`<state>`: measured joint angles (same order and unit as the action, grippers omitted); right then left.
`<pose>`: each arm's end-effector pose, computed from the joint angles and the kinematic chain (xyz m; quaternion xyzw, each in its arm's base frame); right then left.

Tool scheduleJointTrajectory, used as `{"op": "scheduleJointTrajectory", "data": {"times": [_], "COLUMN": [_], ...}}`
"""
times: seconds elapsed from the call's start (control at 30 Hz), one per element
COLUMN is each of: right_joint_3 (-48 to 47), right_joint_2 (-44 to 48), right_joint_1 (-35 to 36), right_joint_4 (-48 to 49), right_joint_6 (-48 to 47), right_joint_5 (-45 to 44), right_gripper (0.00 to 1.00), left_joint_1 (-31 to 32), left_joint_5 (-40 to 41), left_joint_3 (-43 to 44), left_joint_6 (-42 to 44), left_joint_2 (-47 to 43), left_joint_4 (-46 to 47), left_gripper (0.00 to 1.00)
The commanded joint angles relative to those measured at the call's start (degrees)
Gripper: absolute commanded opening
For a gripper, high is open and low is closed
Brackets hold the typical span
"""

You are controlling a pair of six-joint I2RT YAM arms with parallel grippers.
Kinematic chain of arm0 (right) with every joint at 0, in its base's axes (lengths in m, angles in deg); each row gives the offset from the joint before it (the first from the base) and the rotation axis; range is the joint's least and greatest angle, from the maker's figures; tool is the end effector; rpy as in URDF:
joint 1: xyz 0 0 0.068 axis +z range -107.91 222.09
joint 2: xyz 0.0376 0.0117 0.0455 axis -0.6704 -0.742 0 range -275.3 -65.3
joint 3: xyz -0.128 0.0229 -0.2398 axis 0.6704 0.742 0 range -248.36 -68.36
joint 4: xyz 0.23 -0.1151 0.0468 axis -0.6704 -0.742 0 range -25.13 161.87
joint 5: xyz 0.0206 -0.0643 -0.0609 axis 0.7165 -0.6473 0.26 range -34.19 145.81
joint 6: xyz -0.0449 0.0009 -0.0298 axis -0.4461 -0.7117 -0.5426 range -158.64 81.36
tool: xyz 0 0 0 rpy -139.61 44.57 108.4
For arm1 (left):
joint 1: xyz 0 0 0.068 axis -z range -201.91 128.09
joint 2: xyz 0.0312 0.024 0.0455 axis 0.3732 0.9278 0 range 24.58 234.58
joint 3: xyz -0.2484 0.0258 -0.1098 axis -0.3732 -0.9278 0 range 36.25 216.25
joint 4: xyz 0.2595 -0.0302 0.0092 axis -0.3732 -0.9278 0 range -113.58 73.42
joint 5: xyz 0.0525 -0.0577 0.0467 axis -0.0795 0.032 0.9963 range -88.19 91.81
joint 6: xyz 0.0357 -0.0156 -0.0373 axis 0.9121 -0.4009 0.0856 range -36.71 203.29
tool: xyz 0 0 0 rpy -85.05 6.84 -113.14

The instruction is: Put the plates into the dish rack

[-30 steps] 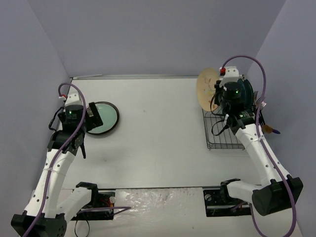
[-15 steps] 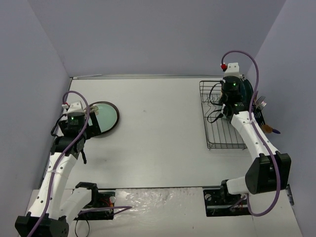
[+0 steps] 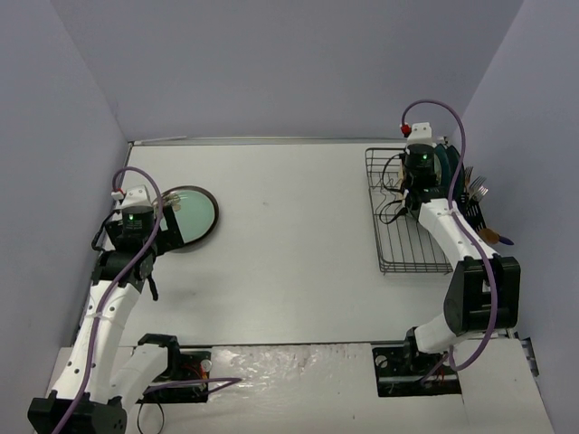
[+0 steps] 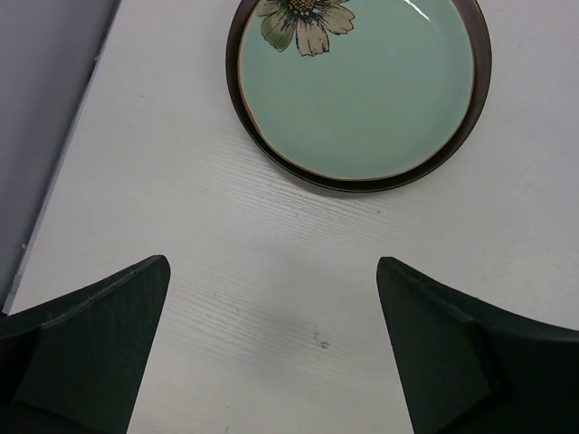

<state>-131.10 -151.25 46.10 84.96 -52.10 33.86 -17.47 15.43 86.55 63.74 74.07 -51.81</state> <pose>0.3556 0.0115 0.3166 0.0065 0.7625 -0.1975 0.6161 0.1823 -0.0057 0.3163 -0.1703 0.8635 0.0064 0.4746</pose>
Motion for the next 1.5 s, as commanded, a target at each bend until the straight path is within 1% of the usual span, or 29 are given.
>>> {"op": "scheduleJointTrajectory", "data": {"times": [0.0, 0.23, 0.3, 0.33, 0.37, 0.4, 0.47, 0.5, 0.6, 0.63, 0.73, 0.83, 0.97, 1.1, 1.17, 1.23, 1.3, 1.47], "right_joint_3": [-0.25, 2.71, 2.65, 2.50, 2.26, 2.06, 1.41, 1.14, 0.15, -0.36, -1.16, -1.40, -0.19, 5.38, 7.73, 9.73, 11.75, 16.52], "right_joint_2": [-0.18, -1.33, -1.65, -1.61, -1.52, -1.38, 0.14, 1.03, 4.34, 5.36, 8.64, 13.99, 18.59, 22.49, 23.01, 22.97, 22.58, 21.30], "right_joint_1": [-0.67, -0.76, -0.76, -0.76, -0.76, -0.76, -0.69, -0.67, -0.67, -0.60, -0.23, 0.34, 0.87, 3.61, 5.84, 9.02, 11.59, 13.09], "right_joint_4": [10.14, 10.89, 10.20, 9.75, 9.28, 8.79, 7.36, 6.67, 4.63, 4.06, 2.64, 1.62, 3.18, 9.18, 11.63, 13.30, 14.65, 19.40], "right_joint_6": [1.96, 5.24, 6.48, 6.92, 7.36, 7.91, 9.10, 9.57, 10.27, 10.44, 11.37, 15.44, 23.18, 30.32, 32.64, 33.59, 34.14, 36.59], "right_joint_5": [2.36, 4.46, 4.76, 5.00, 5.14, 5.35, 6.63, 7.08, 8.00, 8.57, 11.61, 18.46, 30.58, 40.91, 44.01, 46.13, 47.97, 51.63], "right_gripper": [0.00, 0.00, 0.05, 0.11, 0.27, 0.40, 0.55, 0.61, 0.69, 0.73, 0.81, 0.92, 0.99, 1.00, 1.00, 1.00, 1.00, 1.00], "left_joint_1": [-0.84, -0.92, -0.98, -1.01, -1.01, -1.13, -1.18, -1.18, -1.26, -1.34, -1.54, -2.18, -4.17, -11.07, -13.67, -15.14, -15.74, -16.13], "left_joint_5": [0.97, 1.24, 1.32, 1.32, 1.39, 1.35, 1.39, 1.41, 1.33, 1.32, 1.23, 0.42, -1.62, -6.19, -8.61, -9.02, -9.37, -8.20], "left_joint_3": [1.55, 1.55, 1.55, 1.55, 1.49, 1.46, 1.46, 1.44, 1.38, 1.38, 1.46, 1.53, 1.99, 2.17, 3.18, 4.15, 6.59, 13.94], "left_joint_6": [0.84, 0.92, 0.92, 0.86, 0.77, 0.68, 0.52, 0.48, 0.40, 0.39, 0.11, -1.69, -6.52, -12.29, -14.57, -14.90, -14.90, -13.79], "left_joint_2": [0.35, 0.43, 0.41, 0.44, 0.38, 0.35, 0.35, 0.38, 0.52, 0.67, 0.88, 1.41, 3.38, 7.87, 12.40, 15.80, 21.23, 31.95], "left_joint_4": [1.91, 1.91, 1.82, 1.82, 1.82, 1.82, 1.82, 1.82, 1.74, 1.66, 1.65, 1.78, 2.22, 4.50, 6.58, 7.80, 9.47, 10.21], "left_gripper": [0.97, 0.97, 0.97, 0.97, 0.97, 0.97, 0.97, 0.97, 0.97, 0.97, 0.97, 0.97, 0.97, 0.97, 0.97, 0.95, 0.91, 0.86]}}
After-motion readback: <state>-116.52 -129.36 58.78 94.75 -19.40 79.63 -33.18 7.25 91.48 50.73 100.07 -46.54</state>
